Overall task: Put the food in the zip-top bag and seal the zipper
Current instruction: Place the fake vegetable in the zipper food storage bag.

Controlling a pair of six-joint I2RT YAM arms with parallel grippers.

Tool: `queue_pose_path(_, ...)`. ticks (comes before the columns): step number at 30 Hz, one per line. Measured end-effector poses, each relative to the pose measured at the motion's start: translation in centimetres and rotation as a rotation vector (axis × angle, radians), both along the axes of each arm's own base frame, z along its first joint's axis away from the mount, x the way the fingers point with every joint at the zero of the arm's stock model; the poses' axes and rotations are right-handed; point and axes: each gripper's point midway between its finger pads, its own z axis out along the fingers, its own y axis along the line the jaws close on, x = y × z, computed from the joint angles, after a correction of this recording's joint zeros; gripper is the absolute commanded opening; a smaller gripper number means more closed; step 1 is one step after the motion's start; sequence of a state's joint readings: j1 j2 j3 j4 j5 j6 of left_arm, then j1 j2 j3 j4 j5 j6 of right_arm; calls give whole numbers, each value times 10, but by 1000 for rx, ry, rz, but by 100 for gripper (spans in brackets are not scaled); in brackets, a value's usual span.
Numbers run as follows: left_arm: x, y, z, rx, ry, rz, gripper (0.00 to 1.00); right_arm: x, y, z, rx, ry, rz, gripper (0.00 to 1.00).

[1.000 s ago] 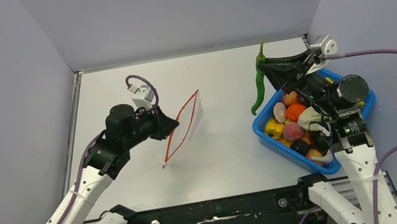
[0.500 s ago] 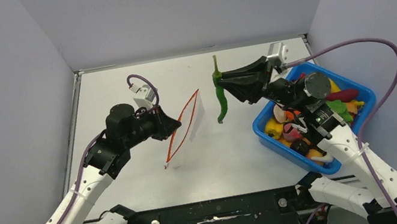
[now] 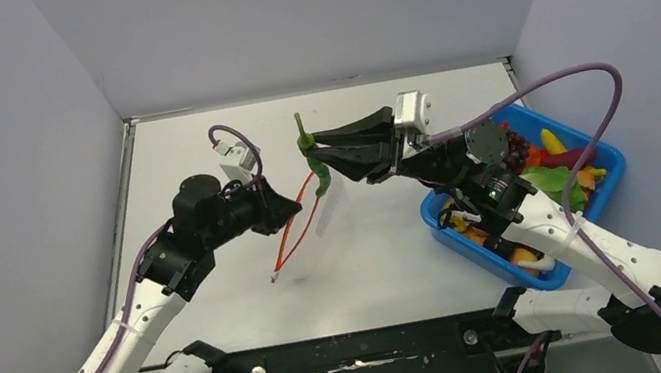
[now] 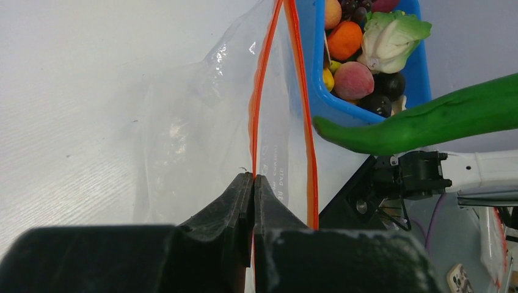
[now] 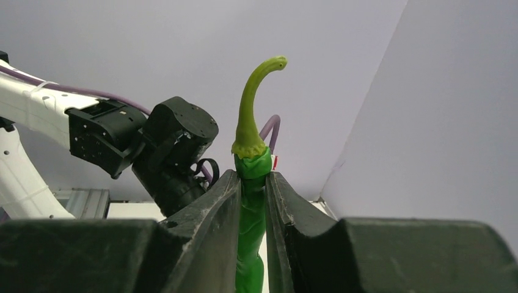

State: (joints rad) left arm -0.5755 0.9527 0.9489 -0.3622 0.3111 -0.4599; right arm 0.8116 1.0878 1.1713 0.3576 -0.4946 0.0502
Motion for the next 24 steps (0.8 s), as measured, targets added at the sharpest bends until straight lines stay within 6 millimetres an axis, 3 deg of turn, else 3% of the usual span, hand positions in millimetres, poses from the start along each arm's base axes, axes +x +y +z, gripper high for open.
queue_pose_path(11,-5,0,8,-26,-22,-13,0,5,5,18,68,-87,-36,9)
queue_pose_path(20,-6,0,9,-28,-23,-16,0,12,14,5,34,-103,-47,9)
queue_pose_path(24,-6,0,9,-28,-24,-17,0,14,15,-16,-15,-123,-53,13)
